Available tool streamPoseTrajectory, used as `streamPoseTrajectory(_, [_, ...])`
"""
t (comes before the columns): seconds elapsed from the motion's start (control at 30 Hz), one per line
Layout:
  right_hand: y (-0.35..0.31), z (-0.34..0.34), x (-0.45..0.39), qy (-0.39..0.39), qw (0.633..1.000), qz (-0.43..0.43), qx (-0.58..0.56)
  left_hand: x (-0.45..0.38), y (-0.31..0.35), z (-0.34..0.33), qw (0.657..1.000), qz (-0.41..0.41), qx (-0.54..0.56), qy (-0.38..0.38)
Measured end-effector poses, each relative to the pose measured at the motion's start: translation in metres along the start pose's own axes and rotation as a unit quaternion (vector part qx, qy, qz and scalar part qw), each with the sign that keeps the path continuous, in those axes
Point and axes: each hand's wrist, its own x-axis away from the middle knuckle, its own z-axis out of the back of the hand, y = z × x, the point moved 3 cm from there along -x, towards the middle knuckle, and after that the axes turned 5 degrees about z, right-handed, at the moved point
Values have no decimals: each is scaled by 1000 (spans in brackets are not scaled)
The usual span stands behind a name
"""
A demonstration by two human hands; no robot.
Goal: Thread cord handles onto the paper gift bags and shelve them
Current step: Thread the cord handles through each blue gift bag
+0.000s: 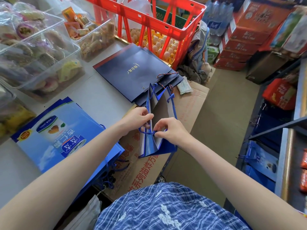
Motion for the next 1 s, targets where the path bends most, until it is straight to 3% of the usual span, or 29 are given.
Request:
streamPoseTrajectory(0.27, [2,7,-2,47,997,25,-47,0,2,2,1000,-14,-28,3])
streamPoseTrajectory(0.4, [12,41,-4,198,976,24,-89,-1,-1,5,1000,-15,-21,15])
streamPoseTrajectory(0.43, [17,47,-4,189,979,23,-77,0,-4,6,1000,-13,-13,22])
streamPoseTrajectory(0.57, [17,30,4,-23,998,34,-54,2,-13,5,999,-10,40,22])
streamPoseTrajectory(0.67, [7,19,3,-34,996,46,-63,3,-13,4,998,-15,48,23])
streamPoseTrajectory(0.77, [3,19,-2,-36,998,53,-3,3,-14,6,999,-23,27,20])
streamPoseTrajectory(0.93, [10,28,-5,-83,995,16,50,3,-16,20,998,-25,-35,55])
streamPoseTrajectory(1.0, [10,31,-4,-96,995,18,-18,2,-16,25,997,-28,-42,66])
